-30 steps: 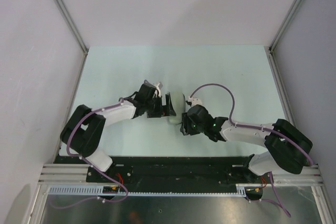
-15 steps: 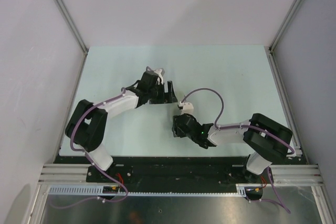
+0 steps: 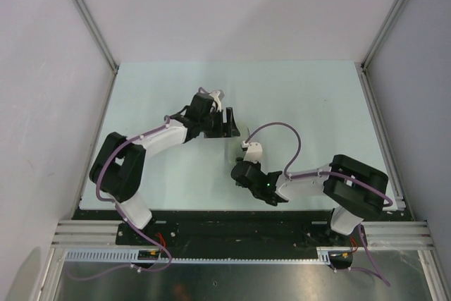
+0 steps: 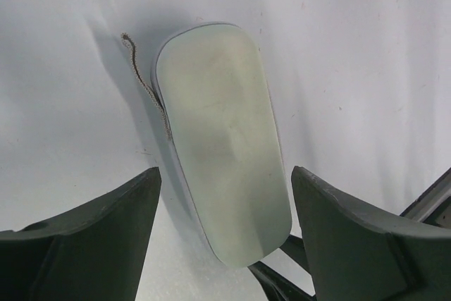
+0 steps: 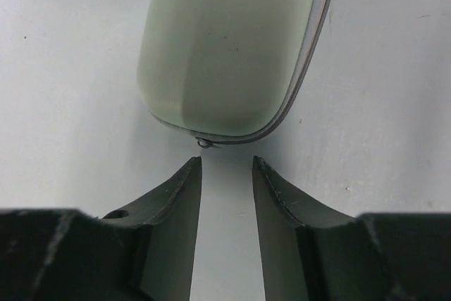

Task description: Organize the sunglasses

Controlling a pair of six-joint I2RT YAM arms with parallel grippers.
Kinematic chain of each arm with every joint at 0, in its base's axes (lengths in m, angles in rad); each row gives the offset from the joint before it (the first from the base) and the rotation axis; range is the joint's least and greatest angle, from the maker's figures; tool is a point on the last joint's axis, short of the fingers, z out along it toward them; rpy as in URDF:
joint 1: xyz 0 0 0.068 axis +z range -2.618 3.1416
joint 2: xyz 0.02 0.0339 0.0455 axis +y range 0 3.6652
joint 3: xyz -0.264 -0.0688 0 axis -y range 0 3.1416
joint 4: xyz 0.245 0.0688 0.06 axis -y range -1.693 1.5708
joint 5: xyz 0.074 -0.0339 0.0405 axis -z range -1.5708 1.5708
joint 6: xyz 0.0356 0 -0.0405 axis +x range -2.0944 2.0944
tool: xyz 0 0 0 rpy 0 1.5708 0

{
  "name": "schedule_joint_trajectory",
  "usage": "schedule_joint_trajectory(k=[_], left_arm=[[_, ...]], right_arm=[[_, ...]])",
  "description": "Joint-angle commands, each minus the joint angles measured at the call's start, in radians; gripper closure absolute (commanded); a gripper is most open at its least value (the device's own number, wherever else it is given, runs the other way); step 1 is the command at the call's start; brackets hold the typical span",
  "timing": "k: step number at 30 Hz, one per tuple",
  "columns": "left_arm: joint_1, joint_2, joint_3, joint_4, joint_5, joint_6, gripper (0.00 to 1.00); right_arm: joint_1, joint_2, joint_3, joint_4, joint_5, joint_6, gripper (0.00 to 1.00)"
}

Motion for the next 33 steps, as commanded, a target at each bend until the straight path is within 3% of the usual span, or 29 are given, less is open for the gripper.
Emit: schedule_joint_trajectory(k=[1, 8, 19, 33], left_arm=[[-0.017, -0.053, 0.006, 0.023, 0.019, 0.033, 0.2], [-0.057, -0.038, -0.04, 0.023, 0.031, 0.047, 0.2], [-0.074, 0.014, -0.051, 0.019, 0.05, -0.001, 0.23], [-0.075, 0.033, -0.088, 0.014, 0.054, -0.007, 0.26]], right_arm=[[0.032, 0.038, 0.001, 0.004, 0.103, 0.021, 0.62], [0.084, 0.072, 0.003, 0.068, 0.204, 0.081, 0.6], [0.126, 0.098, 0.035, -0.037, 0.292, 0.218, 0.53], [0.094, 0.172, 0.086, 0.007, 0.356, 0.25, 0.66]])
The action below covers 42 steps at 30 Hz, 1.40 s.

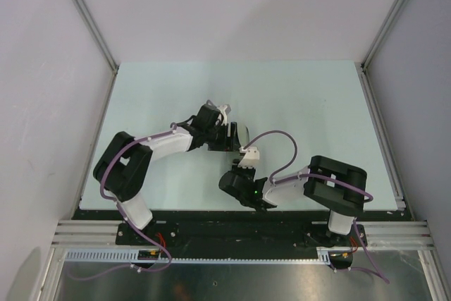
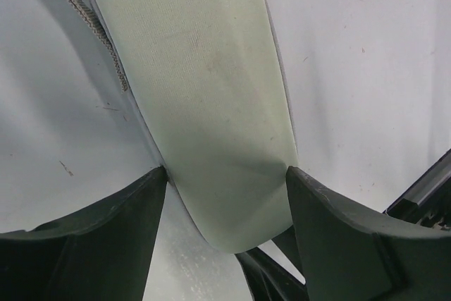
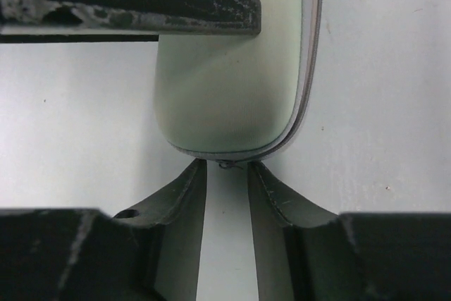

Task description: Organize the sunglasses

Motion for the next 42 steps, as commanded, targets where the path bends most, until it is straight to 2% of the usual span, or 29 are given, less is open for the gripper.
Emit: schedule_joint_trajectory(k=[1, 9, 11, 17, 27, 33, 42], left_arm=[[-0.006, 0.015, -0.003, 0.006, 0.027, -0.011, 0.26], [-0.006, 0.025, 0.001, 0.006, 0.025, -0.011, 0.27], [-0.006, 0.025, 0.0, 0.005, 0.021, -0.011, 0.27], [-0.008, 0.028, 0.0, -0.007, 0.001, -0.002, 0.27], [-0.008, 0.051, 0.026, -0.052, -0.033, 0.021, 0.27], [-0.013, 0.066, 0.038, -0.075, -0.038, 0.041, 0.29], [-0.023, 0.083, 0.04, -0.086, -0.062, 0.061, 0.34]], right_arm=[[-0.015, 0.019, 0.011, -0.039, 0.067, 0.061, 0.68], [-0.028, 0.005, 0.011, -0.036, 0.069, 0.05, 0.97], [-0.028, -0.001, 0.009, -0.04, 0.064, 0.046, 1.0], [-0.015, -0.033, 0.006, -0.106, 0.044, 0.047, 1.0], [-0.025, -0.166, -0.093, -0.053, -0.045, -0.061, 1.0], [-0.087, -0.199, -0.15, 0.067, -0.19, -0.166, 1.0], [-0.174, -0.251, -0.207, 0.148, -0.318, -0.29, 1.0]])
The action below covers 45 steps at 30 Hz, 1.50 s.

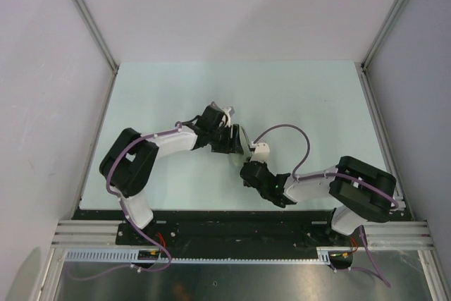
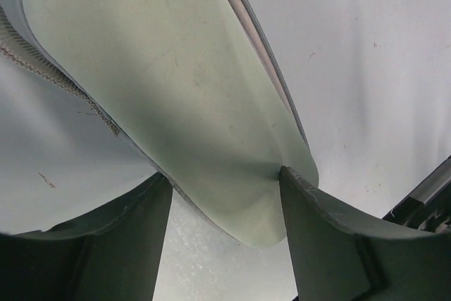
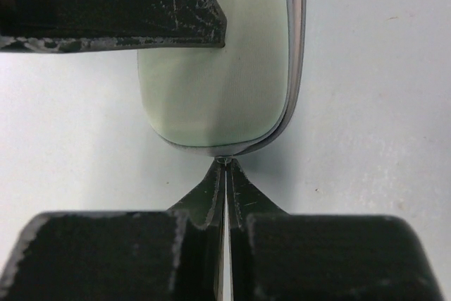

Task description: Organize the sunglasses

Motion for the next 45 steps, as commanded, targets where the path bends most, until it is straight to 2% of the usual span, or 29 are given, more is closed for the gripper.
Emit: schedule_joint_trajectory(k=[1, 16, 26, 30, 32, 39, 45], left_arm=[[-0.009, 0.024, 0.003, -0.064, -0.063, 0.061, 0.34], [-0.026, 0.059, -0.005, -0.072, -0.088, 0.098, 0.35], [-0.026, 0.079, -0.012, -0.079, -0.097, 0.101, 0.35], [-0.026, 0.085, -0.006, -0.085, -0.1, 0.107, 0.36], [-0.026, 0.089, -0.003, -0.088, -0.103, 0.11, 0.36], [-0.026, 0.101, 0.004, -0.096, -0.096, 0.116, 0.36], [-0.026, 0.104, 0.011, -0.099, -0.088, 0.127, 0.36]], right_arm=[[-0.064, -0.073, -0.034, 0.075, -0.039, -0.082, 1.0], [-0.208, -0.136, -0.094, 0.106, -0.225, -0.255, 1.0], [-0.36, -0.216, -0.093, -0.025, -0.45, -0.488, 1.0], [-0.415, -0.24, -0.09, -0.065, -0.482, -0.559, 1.0], [-0.463, -0.243, -0.09, -0.069, -0.55, -0.569, 1.0], [-0.55, -0.179, -0.048, -0.075, -0.639, -0.547, 1.0], [-0.555, -0.131, 0.007, -0.045, -0.621, -0.501, 1.0]])
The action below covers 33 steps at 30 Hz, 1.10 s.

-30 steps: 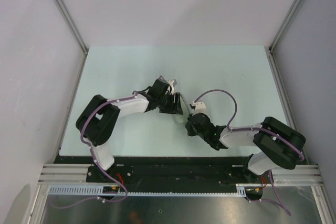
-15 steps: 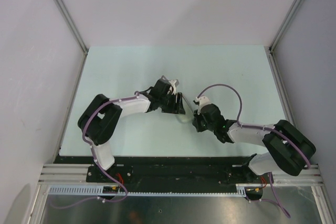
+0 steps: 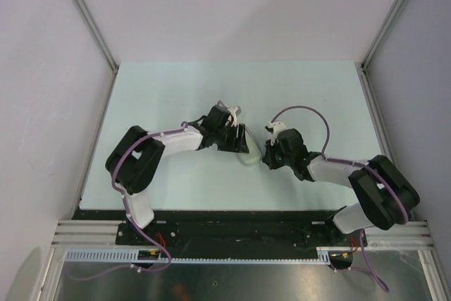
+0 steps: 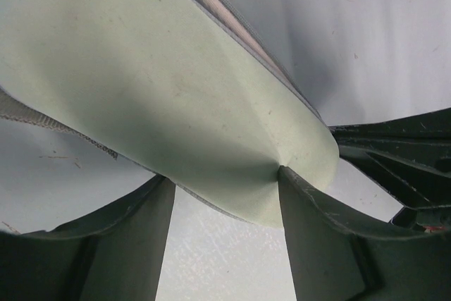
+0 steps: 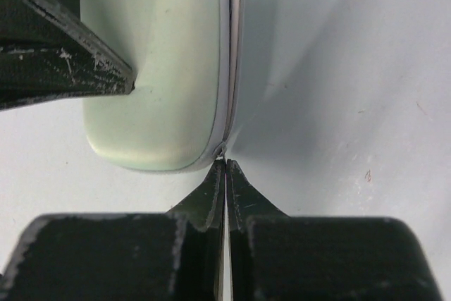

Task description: Organize the sunglasses

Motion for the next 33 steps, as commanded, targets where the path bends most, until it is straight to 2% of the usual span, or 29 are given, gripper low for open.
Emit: schedule_joint_trajectory(k=[1, 3, 8, 12, 18, 24, 33], left_arm=[[0.005, 0.049, -0.019, -0.16, -0.087, 0.113, 0.36], [0.005, 0.047, -0.016, -0.16, -0.085, 0.12, 0.36], [0.005, 0.029, -0.01, -0.161, -0.088, 0.126, 0.34], [0.006, -0.02, -0.001, -0.161, -0.104, 0.118, 0.19], [0.032, -0.106, -0.007, -0.164, -0.121, 0.092, 0.07], [0.048, -0.245, -0.071, -0.164, -0.168, 0.066, 0.01], [0.066, -0.423, -0.212, -0.164, -0.259, -0.041, 0.0]], right_arm=[[-0.03, 0.022, 0.054, 0.045, 0.08, 0.02, 1.0], [-0.033, 0.033, 0.075, 0.062, 0.094, 0.03, 1.0], [-0.029, 0.073, 0.109, 0.065, 0.015, 0.054, 1.0], [0.011, 0.068, 0.109, 0.071, -0.04, 0.132, 1.0], [0.086, 0.088, 0.118, 0.103, -0.072, 0.24, 1.0], [0.161, 0.12, 0.121, 0.166, -0.092, 0.356, 1.0], [0.233, 0.269, 0.176, 0.275, -0.12, 0.479, 1.0]])
